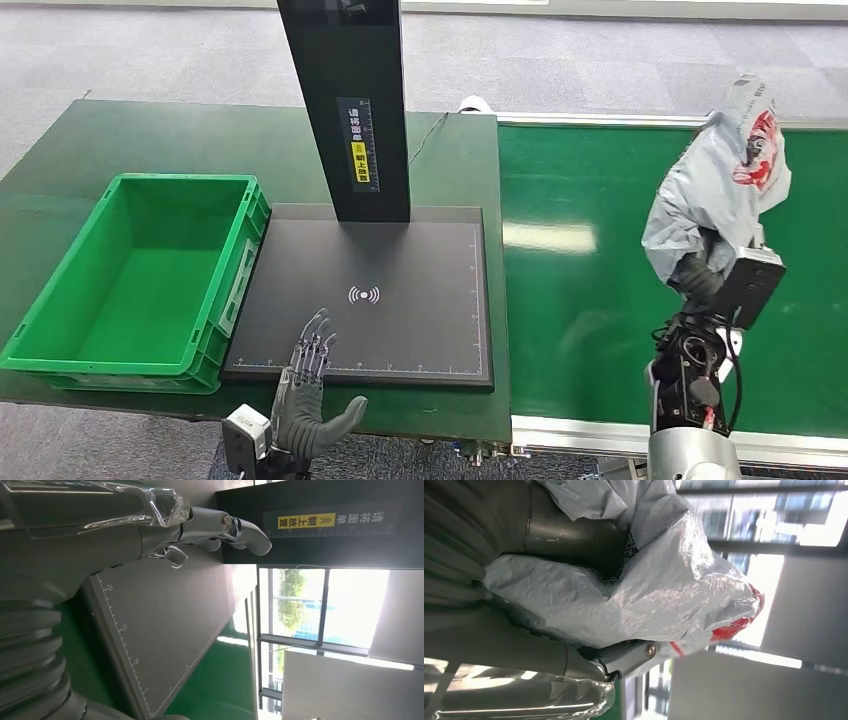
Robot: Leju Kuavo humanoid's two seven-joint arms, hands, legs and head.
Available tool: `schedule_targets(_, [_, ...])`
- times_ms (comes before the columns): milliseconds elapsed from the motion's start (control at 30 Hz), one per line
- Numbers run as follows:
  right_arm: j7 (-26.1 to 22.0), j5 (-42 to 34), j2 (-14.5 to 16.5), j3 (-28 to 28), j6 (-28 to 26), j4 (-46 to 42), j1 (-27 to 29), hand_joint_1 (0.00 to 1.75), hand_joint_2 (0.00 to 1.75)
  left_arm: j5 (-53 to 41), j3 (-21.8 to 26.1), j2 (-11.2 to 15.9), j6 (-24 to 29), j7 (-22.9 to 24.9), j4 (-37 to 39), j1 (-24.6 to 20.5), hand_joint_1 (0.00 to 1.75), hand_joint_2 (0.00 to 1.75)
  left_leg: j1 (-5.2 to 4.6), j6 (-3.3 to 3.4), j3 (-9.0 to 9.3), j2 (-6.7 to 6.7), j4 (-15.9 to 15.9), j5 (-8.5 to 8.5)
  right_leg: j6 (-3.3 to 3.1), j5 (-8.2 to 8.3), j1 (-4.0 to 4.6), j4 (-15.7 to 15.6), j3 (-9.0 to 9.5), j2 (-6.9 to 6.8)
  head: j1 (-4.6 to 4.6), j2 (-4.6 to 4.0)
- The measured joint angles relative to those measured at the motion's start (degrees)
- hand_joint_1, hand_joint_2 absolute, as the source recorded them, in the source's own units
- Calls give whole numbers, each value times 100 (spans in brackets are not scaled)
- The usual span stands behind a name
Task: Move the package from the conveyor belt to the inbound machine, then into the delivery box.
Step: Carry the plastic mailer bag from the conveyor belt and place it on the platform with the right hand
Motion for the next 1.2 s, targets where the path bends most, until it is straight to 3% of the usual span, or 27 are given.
schedule_targets(267, [59, 116, 739, 1342, 603, 710, -592, 175, 175, -70, -69, -2, 5, 9, 55, -99, 0, 175, 2, -2, -1, 2, 0, 3, -1, -1, 1, 5, -3, 1, 1, 0])
schedule_targets(533, [638, 31, 1452, 2314, 1609, 1833, -855, 175, 175, -73, -73, 32, 14, 15, 76, -125, 0, 175, 2, -3, -8, -2, 0, 2, -2, -4, 1, 5, -10, -2, 2, 0])
schedule_targets(733, [1387, -205, 1703, 2730, 2315, 2436, -855, 175, 175, -35, -58, 34, 25, 18, 73, -124, 0, 175, 2, -2, -9, -3, 0, 2, -2, -3, 1, 5, -11, -2, 1, 0])
schedule_targets(900, [1873, -347, 1798, 2949, 2434, 2727, -870, 175, 175, 20, -17, 35, 31, 70, 35, -116, 0, 175, 2, -2, -8, -4, 0, 2, -2, -3, 1, 5, -12, -2, 1, 0])
schedule_targets(933, [1949, -388, 1808, 2978, 2437, 2768, -876, 168, 175, 26, -9, 35, 30, 88, 23, -115, 0, 175, 2, -2, -8, -3, 0, 2, -2, -3, 1, 5, -12, -2, 1, 0])
schedule_targets(1067, [2119, -483, 1818, 3062, 2400, 2890, -894, 0, 175, 39, 13, 35, 30, 118, 5, -112, 0, 175, 2, -2, -8, -2, 0, 2, -2, -3, 1, 5, -13, -1, 1, 0])
schedule_targets(1200, [1820, -457, 1789, 3211, 2281, 2940, -898, 0, 175, 57, 15, 36, 29, 130, 5, -110, 0, 175, 2, -2, -8, -3, 0, 2, -2, -3, 1, 5, -12, -2, 2, 1])
